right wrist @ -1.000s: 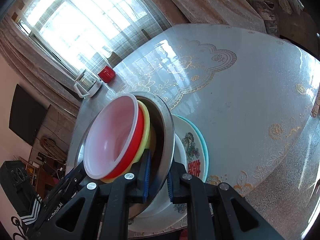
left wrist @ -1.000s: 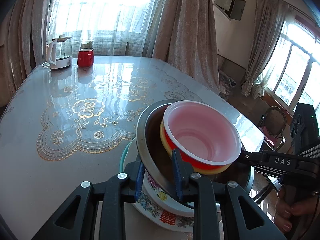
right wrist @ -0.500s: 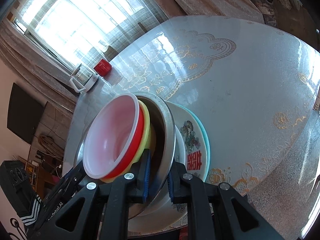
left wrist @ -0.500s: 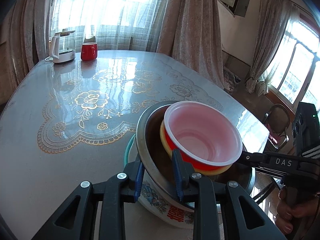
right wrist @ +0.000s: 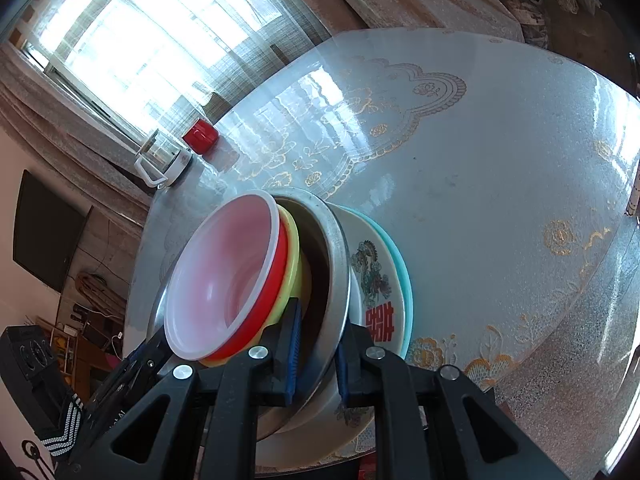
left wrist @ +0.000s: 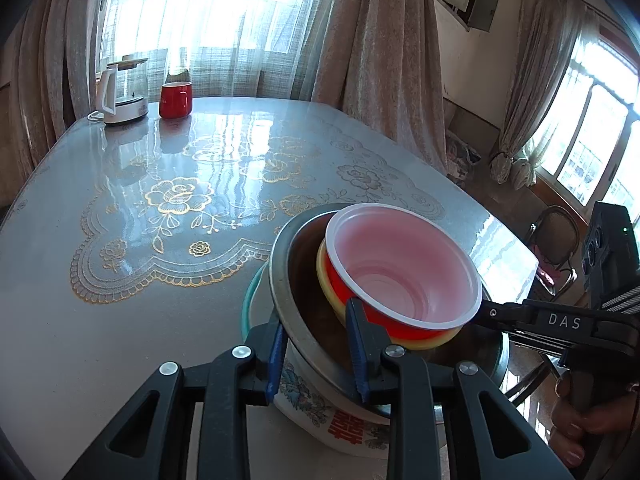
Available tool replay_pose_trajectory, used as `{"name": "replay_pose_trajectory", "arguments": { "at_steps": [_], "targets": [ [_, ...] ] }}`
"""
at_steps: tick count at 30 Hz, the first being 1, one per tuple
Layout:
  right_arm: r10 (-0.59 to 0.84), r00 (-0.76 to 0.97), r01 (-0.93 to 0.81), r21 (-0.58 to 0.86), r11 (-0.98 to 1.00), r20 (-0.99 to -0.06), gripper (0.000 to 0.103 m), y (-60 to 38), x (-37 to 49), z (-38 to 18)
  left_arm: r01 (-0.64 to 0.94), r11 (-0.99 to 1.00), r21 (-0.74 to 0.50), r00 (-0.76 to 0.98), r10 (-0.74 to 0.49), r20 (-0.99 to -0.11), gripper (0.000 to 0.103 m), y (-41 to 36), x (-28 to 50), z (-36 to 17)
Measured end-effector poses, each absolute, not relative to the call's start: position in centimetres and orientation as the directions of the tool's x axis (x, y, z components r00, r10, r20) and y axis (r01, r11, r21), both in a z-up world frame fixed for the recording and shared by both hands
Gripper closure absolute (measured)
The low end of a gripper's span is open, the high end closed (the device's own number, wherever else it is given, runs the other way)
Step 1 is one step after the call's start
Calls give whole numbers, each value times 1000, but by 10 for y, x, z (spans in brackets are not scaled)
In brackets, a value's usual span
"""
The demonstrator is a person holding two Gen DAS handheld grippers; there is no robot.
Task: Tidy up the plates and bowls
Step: 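Carry the steel bowl over the plate stack with both grippers, then lower the steel bowl onto the plate stack and open both grippers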
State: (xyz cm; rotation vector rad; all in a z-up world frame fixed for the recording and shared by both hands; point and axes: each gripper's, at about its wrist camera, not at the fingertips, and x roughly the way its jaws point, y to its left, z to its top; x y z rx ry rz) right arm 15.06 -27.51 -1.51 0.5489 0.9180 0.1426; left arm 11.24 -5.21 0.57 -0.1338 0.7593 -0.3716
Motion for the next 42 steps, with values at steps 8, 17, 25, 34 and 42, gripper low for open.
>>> {"name": "replay_pose_trajectory", "arguments": {
  "at_steps": [8, 17, 25, 34, 42],
  "targets": [
    [339, 607, 121, 505, 854, -719, 87, -275, 152, -16, 280, 927, -248, 662, -374, -650, 75, -55, 113, 4],
    [342, 598, 110, 497, 861, -725, 85, -271, 150, -15, 280, 927, -251, 660, -376, -650, 75, -52, 114, 2],
    [315, 605, 66, 440, 895, -731, 83, -263, 145, -9, 273, 927, -256, 658, -374, -653, 74, -49, 117, 2],
    [328, 596, 73, 457, 887, -732, 83, -264, 147, -13, 282, 929, -238, 659, -368, -656, 74, -50, 112, 1],
    [387, 590, 74, 524, 848, -709, 77, -270, 139, -15, 315, 928, -197, 671, -365, -645, 65, -47, 96, 1]
  ]
}}
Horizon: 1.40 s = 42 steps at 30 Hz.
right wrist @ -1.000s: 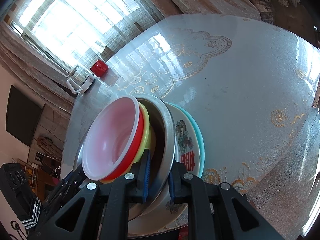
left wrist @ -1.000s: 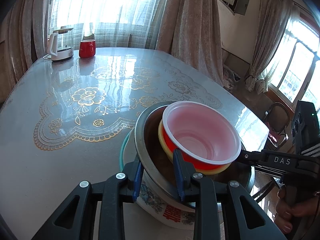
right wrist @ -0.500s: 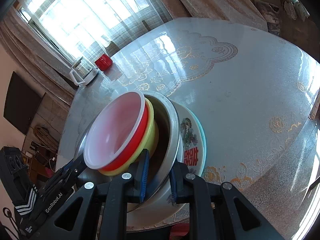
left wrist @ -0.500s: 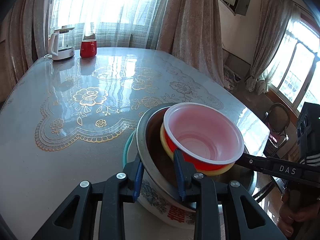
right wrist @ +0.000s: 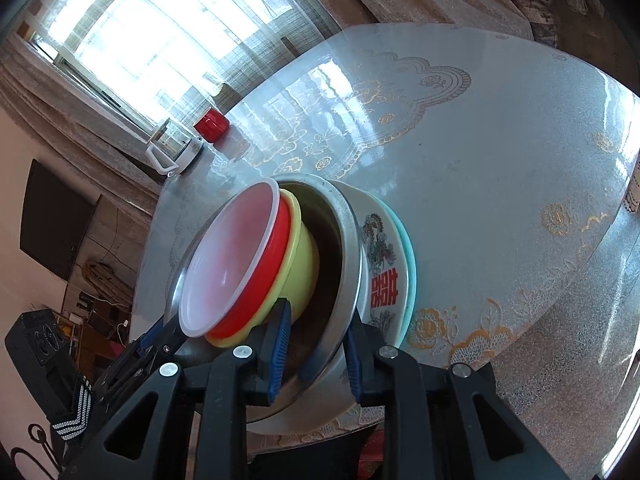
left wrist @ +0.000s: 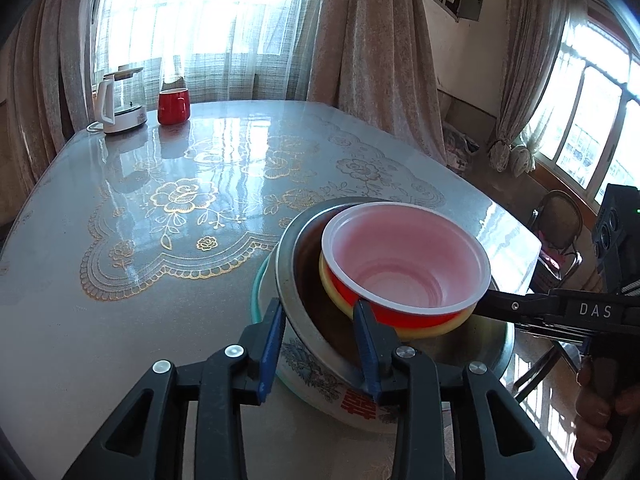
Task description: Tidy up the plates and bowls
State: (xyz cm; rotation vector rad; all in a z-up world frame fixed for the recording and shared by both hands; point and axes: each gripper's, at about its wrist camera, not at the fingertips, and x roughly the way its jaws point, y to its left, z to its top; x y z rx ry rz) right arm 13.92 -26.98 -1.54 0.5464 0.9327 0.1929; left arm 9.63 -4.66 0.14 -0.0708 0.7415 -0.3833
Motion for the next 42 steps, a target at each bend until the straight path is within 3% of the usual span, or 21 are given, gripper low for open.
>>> {"name": "replay_pose_trajectory", "arguments": {
  "at_steps": [6, 9, 12, 20, 26, 32, 34, 42],
  "targets": [
    [411, 598, 62, 551, 832, -688, 76, -272, 125, -15, 334, 921, -198, 706, -384, -595, 60, -36, 77, 10],
    [408, 603, 33, 533, 846, -685, 84, -268, 121, -15, 341, 925, -166, 707, -369, -604, 75, -39, 75, 9],
    [396, 614, 35, 525, 850, -682, 84, -266, 124, -16, 327, 933, -150, 717, -349, -604, 80, -41, 77, 8],
    [390, 621, 46, 529, 848, -680, 82, -269, 124, -17, 326, 927, -183, 705, -367, -607, 79, -37, 78, 10],
    [326, 649, 34, 454, 890, -688, 72, -264, 113, -10, 303, 941, -151, 722, -331, -608, 55, -33, 70, 14],
    [313, 663, 35, 446, 894, -680, 71, -266, 102, -8, 267, 956, -119, 726, -281, -627, 37, -29, 62, 10],
    [291, 682, 31, 425, 905, -671, 71, -265, 93, -6, 245, 964, -106, 734, -256, -630, 25, -27, 57, 9],
    [161, 761, 48, 301, 952, -628, 63, -253, 59, -5, 212, 976, -41, 748, -189, -637, 4, -24, 40, 4]
  ]
}}
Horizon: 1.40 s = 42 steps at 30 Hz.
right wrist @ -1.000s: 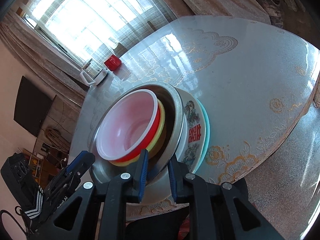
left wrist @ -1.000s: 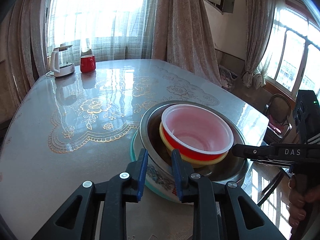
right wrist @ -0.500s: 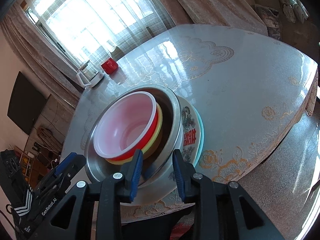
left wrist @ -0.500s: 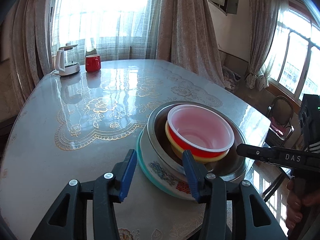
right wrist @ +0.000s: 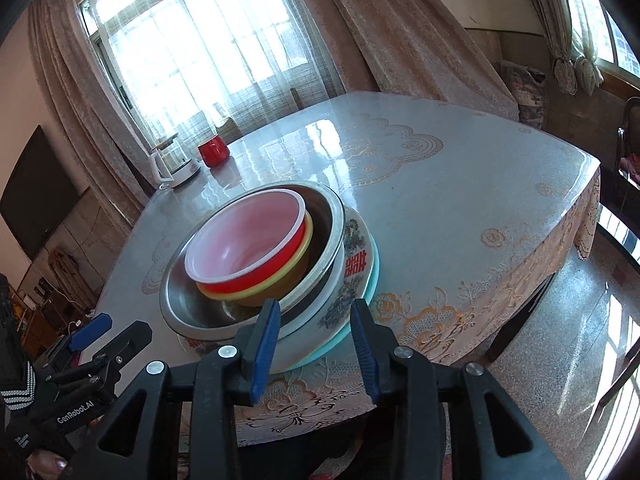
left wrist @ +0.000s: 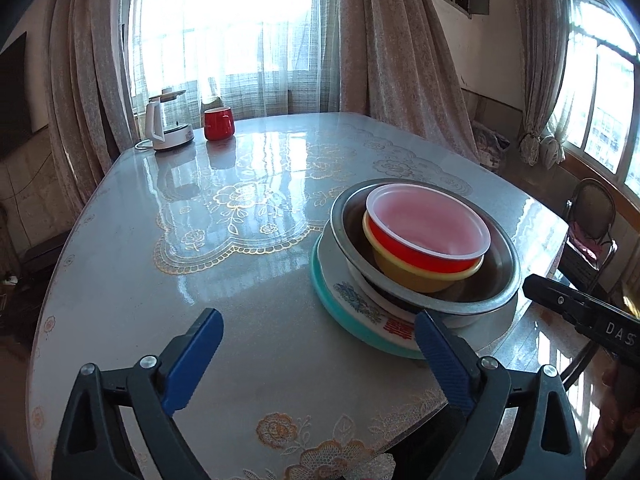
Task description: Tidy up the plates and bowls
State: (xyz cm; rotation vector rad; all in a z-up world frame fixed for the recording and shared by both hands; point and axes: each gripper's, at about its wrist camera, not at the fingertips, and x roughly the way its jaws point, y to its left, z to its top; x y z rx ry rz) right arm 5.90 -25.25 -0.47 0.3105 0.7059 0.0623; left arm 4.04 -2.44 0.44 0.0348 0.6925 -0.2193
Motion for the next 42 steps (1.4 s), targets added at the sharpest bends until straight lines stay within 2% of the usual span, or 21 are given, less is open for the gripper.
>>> {"name": "replay_pose_trajectory", "arguments": {
  "at_steps": [2, 4, 6, 8, 15, 26, 42],
  "targets": [
    [135, 767, 56, 274, 960, -627, 59, -249, 53, -7, 212, 976, -42, 739, -188, -647, 2, -24, 39, 2],
    [108, 772, 61, 241, 969, -626, 49, -246, 48, -8, 212, 977, -35, 726, -182, -663, 1, -25, 38, -2],
    [68, 776, 80, 205, 975, -627, 34, -243, 44, -9, 213, 977, -23, 716, -172, -677, 1, -27, 37, -5],
    [48, 779, 91, 187, 978, -625, 30, -243, 41, -11, 213, 977, -16, 704, -165, -691, 0, -28, 37, -9],
    [-34, 782, 153, 139, 978, -623, 30, -237, 28, -21, 218, 976, -6, 684, -157, -712, 0, -31, 33, -16],
    [12, 775, 106, 148, 983, -632, 30, -226, 23, -28, 198, 978, -65, 697, -188, -692, 0, -20, 31, -12],
    [19, 767, 113, 164, 980, -641, 30, -228, 24, -30, 198, 979, -42, 683, -168, -711, 0, -22, 35, -17]
  ]
}}
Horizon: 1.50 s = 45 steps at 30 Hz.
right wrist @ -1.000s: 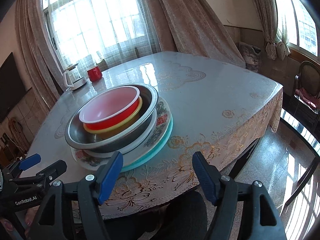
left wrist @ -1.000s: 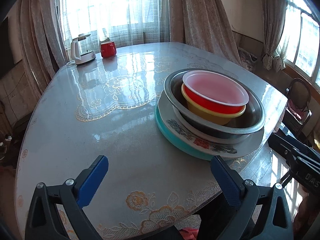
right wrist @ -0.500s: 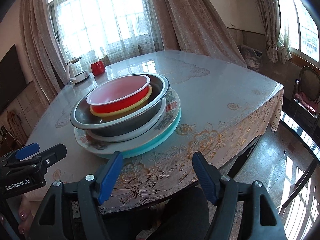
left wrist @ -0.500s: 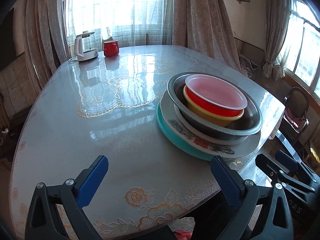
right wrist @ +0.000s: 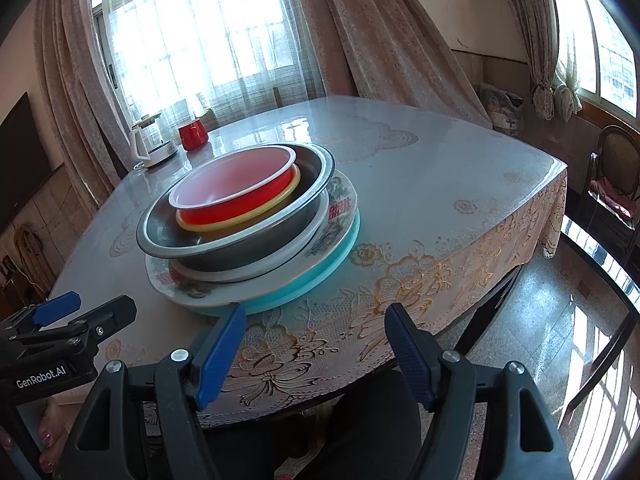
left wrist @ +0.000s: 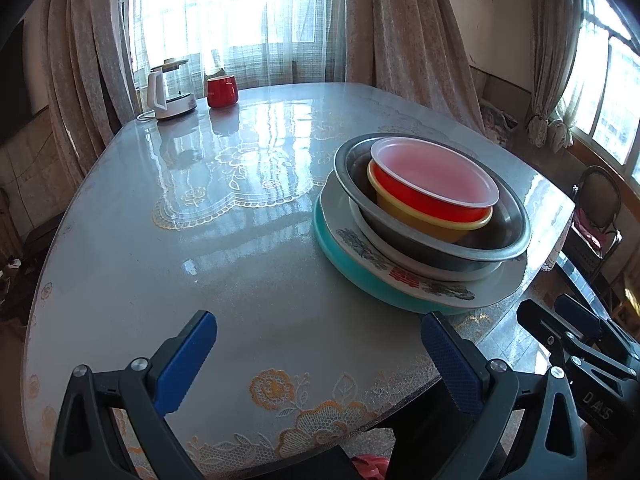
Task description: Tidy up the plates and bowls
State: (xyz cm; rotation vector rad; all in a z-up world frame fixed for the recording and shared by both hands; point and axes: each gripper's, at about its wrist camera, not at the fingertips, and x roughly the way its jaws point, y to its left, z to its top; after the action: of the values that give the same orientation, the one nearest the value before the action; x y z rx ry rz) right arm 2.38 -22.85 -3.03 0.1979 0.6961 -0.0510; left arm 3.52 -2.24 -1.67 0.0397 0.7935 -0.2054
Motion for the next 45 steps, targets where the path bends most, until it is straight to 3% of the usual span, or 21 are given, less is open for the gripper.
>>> {"name": "replay_pose_trajectory", "arguments": {
  "at_steps": [38, 45],
  "targets": [
    [32, 759, 120, 188, 975, -651, 30, -235, 27, -35, 231, 972, -54, 680, -200, -706, 2, -26, 37, -17],
    [33, 759, 123, 193, 973, -651, 30, -236, 27, -36, 223, 970, -100, 682, -228, -695, 3, -21, 39, -16]
  ]
}}
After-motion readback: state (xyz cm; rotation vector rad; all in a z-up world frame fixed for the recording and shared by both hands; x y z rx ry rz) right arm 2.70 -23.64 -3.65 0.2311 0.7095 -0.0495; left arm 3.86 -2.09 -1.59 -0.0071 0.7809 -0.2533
